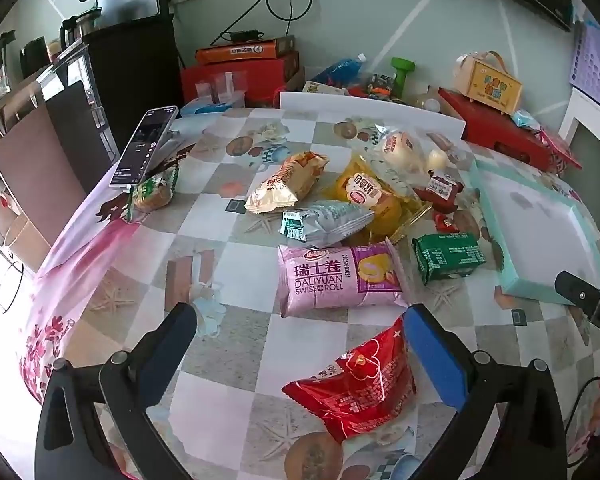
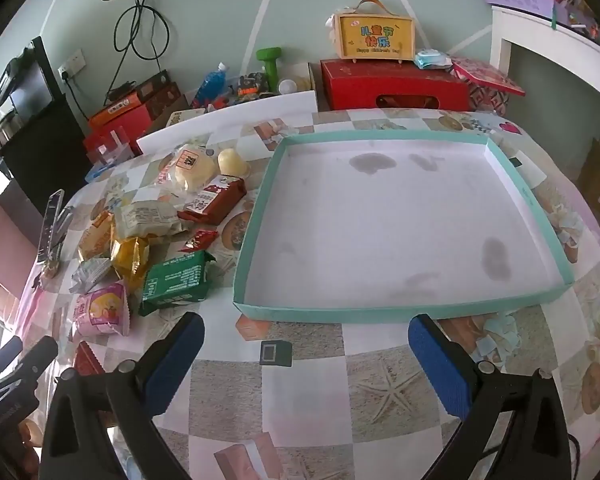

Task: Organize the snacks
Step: 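Move the left tool toward the red snack bag while the right tool approaches the green carton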

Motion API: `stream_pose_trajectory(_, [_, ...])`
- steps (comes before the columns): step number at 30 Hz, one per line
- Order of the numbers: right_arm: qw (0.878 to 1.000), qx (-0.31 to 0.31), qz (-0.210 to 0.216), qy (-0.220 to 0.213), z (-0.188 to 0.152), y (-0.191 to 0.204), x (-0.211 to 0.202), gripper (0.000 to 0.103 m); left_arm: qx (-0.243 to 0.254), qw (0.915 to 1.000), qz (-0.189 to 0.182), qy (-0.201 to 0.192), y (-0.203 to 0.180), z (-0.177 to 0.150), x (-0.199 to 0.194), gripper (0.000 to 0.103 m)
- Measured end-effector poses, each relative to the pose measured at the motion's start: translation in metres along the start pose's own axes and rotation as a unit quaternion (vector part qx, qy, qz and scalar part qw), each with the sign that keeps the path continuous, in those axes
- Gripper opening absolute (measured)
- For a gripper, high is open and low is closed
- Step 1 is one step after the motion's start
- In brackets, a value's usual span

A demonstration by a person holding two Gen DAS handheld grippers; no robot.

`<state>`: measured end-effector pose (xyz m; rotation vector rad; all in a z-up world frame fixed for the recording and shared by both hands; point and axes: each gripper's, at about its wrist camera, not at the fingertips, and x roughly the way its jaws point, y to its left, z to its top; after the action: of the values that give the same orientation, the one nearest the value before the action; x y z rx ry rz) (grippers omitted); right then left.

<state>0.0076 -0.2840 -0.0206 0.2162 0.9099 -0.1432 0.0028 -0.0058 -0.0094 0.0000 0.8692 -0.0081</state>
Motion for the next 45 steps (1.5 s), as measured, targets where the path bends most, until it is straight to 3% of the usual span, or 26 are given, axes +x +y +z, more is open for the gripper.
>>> stream_pose_trajectory(45, [1.000, -0.016, -0.012, 0.004, 0.0067, 0.0041, -0.0026, 0.103, 0.009, 0.9997, -0.021, 0.009, -0.0069, -0.0008, 0.0002, 0.103])
